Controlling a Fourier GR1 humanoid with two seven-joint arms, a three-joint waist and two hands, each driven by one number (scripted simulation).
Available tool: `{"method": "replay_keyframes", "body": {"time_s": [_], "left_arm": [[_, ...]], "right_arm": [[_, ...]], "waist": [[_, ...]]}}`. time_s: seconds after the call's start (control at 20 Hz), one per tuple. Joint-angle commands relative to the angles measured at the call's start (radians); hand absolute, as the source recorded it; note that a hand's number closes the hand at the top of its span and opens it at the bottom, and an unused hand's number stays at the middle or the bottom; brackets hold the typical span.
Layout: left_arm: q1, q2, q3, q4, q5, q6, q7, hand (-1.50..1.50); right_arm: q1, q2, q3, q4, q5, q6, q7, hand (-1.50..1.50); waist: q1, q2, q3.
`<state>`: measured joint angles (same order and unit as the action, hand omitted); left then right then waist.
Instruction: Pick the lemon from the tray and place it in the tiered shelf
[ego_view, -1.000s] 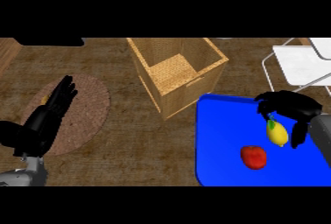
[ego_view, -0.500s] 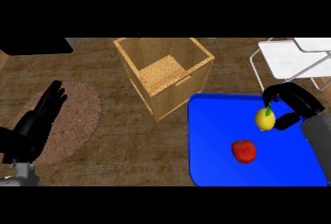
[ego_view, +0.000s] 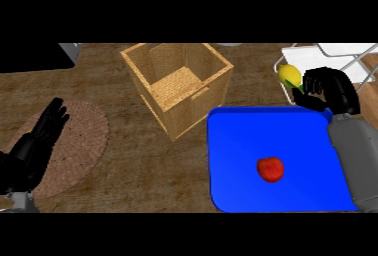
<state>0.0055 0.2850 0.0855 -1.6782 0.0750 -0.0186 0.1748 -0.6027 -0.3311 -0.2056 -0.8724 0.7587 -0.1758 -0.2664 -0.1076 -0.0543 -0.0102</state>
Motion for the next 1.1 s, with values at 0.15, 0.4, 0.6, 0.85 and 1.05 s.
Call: {"method": "replay_keyframes", "body": {"time_s": [0.15, 0.4, 0.6, 0.85, 1.05], "left_arm": [[0.000, -0.006, 0.000, 0.009, 0.001, -0.003, -0.007, 0.00], [-0.013, -0.014, -0.017, -0.028, -0.004, -0.001, 0.009, 0.00], [-0.027, -0.039, -0.056, -0.018, -0.029, -0.011, -0.020, 0.00], [-0.072, -0.041, -0.038, 0.002, -0.009, -0.036, 0.007, 0.00], [-0.034, -0.043, -0.054, -0.017, -0.015, -0.032, -0.014, 0.00]], "right_arm": [[-0.054, 0.080, 0.027, -0.334, 0.041, -0.008, 0.369, 1.50], [-0.047, 0.076, 0.068, -0.630, 0.086, 0.138, 0.663, 1.50], [-0.091, 0.047, 0.051, -0.807, 0.090, 0.255, 0.850, 1.50], [-0.121, 0.048, 0.000, -0.870, 0.028, 0.273, 0.903, 1.50], [-0.237, 0.283, -0.140, -0.889, -0.233, 0.093, 0.921, 1.50]], "waist": [[0.007, 0.010, 0.002], [0.037, 0.025, 0.006], [0.086, 0.046, 0.009], [0.106, 0.053, 0.010], [0.122, 0.052, 0.014]]}}
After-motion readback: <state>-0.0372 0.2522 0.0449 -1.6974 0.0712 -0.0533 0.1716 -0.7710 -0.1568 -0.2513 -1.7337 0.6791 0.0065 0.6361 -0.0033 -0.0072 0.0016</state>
